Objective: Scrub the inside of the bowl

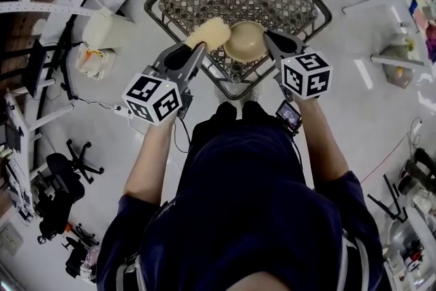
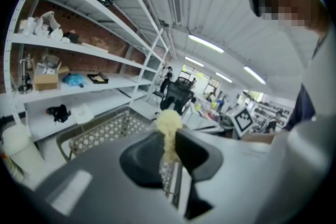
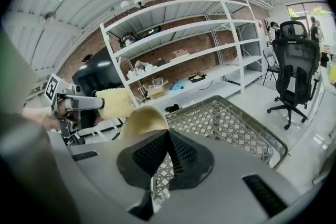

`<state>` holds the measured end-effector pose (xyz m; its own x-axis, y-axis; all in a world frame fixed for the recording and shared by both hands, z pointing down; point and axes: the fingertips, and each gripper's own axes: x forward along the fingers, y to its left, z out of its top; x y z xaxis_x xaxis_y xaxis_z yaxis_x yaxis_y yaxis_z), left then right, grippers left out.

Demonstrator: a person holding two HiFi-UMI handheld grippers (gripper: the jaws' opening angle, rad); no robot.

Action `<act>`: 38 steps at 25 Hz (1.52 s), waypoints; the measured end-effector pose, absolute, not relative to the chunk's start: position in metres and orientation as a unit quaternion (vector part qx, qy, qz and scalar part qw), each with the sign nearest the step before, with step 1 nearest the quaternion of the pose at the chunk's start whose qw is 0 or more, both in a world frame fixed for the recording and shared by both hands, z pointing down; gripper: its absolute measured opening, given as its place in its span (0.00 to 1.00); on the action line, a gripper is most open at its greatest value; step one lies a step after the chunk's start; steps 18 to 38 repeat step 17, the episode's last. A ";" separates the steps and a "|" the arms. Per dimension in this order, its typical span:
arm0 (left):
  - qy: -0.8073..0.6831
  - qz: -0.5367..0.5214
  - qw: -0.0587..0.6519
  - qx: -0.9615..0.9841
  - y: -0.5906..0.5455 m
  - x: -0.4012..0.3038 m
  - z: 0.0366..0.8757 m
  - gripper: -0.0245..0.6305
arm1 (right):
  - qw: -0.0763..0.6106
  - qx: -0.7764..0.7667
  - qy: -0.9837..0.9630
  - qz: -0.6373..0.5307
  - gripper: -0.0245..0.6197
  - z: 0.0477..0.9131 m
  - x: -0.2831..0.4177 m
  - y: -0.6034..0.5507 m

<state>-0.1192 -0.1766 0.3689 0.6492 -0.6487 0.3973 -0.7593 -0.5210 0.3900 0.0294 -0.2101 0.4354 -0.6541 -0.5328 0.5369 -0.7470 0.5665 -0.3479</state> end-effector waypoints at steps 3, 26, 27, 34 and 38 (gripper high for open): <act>-0.406 0.101 0.268 0.868 -0.177 -0.117 0.367 0.13 | 0.185 0.371 -0.864 0.285 0.05 0.434 0.032 -0.210; -0.410 0.104 0.263 0.867 -0.172 -0.121 0.366 0.13 | 0.184 0.378 -0.861 0.287 0.05 0.435 0.033 -0.208; -0.410 0.104 0.263 0.867 -0.172 -0.121 0.366 0.13 | 0.184 0.378 -0.861 0.287 0.05 0.435 0.033 -0.208; -0.410 0.104 0.263 0.867 -0.172 -0.121 0.366 0.13 | 0.184 0.378 -0.861 0.287 0.05 0.435 0.033 -0.208; -0.410 0.104 0.263 0.867 -0.172 -0.121 0.366 0.13 | 0.184 0.378 -0.861 0.287 0.05 0.435 0.033 -0.208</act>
